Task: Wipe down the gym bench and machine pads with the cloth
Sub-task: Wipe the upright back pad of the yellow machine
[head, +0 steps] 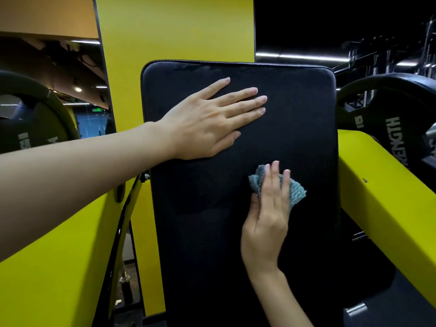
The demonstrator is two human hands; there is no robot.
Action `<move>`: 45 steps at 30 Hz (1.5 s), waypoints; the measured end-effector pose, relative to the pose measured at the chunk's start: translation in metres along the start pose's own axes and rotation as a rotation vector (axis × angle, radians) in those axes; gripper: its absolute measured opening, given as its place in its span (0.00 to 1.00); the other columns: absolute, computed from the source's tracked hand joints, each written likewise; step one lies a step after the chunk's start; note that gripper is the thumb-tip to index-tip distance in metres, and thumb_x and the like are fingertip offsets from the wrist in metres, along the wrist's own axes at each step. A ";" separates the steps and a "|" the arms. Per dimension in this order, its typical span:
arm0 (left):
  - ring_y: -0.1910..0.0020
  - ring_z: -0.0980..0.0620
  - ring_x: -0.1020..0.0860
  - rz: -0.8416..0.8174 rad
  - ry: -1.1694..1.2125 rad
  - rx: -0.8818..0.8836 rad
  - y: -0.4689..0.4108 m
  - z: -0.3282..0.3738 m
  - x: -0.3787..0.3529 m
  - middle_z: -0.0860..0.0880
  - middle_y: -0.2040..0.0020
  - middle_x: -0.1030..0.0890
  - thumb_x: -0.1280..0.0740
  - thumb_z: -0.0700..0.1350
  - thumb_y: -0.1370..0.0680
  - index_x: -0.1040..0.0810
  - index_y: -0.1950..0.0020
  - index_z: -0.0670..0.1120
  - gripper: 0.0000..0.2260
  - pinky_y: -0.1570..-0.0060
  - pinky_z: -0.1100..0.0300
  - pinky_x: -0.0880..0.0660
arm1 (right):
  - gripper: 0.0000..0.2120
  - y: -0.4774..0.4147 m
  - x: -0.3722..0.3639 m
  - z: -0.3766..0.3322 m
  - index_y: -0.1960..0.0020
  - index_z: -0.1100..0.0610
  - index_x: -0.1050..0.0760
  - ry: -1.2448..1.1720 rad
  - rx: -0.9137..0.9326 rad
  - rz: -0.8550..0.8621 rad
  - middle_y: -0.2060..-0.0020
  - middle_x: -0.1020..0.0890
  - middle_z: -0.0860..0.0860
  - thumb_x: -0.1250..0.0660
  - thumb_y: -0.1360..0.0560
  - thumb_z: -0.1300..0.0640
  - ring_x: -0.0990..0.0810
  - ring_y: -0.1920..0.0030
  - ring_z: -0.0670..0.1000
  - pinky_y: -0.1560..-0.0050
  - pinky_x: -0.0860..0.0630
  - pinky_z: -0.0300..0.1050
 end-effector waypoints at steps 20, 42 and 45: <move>0.21 0.50 0.45 0.014 0.103 -0.199 0.056 0.001 0.003 0.50 0.21 0.40 0.53 0.49 0.17 0.38 0.21 0.50 0.23 0.22 0.44 0.49 | 0.22 0.033 -0.003 -0.012 0.24 0.62 0.36 0.012 0.059 -0.093 0.24 0.34 0.53 0.45 0.18 0.61 0.43 0.21 0.54 0.23 0.41 0.51; 0.21 0.51 0.43 0.042 0.129 -0.174 0.054 0.002 0.002 0.52 0.22 0.38 0.51 0.49 0.17 0.36 0.22 0.51 0.22 0.23 0.44 0.47 | 0.22 0.073 -0.031 -0.084 0.24 0.57 0.37 0.008 0.384 -0.306 0.24 0.34 0.50 0.45 0.17 0.61 0.41 0.22 0.52 0.27 0.35 0.52; 0.21 0.51 0.43 0.041 0.125 -0.175 0.054 0.002 0.002 0.51 0.22 0.38 0.52 0.49 0.16 0.36 0.22 0.51 0.23 0.23 0.44 0.48 | 0.21 0.059 -0.020 -0.063 0.24 0.58 0.37 0.000 0.303 -0.245 0.25 0.33 0.51 0.46 0.17 0.62 0.41 0.22 0.53 0.25 0.38 0.50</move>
Point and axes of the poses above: each hand's wrist, its own y-axis away from the middle knuckle, its own x-axis out of the back of the hand, z = x × y, the point moved 6 cm from there along -y, towards the middle knuckle
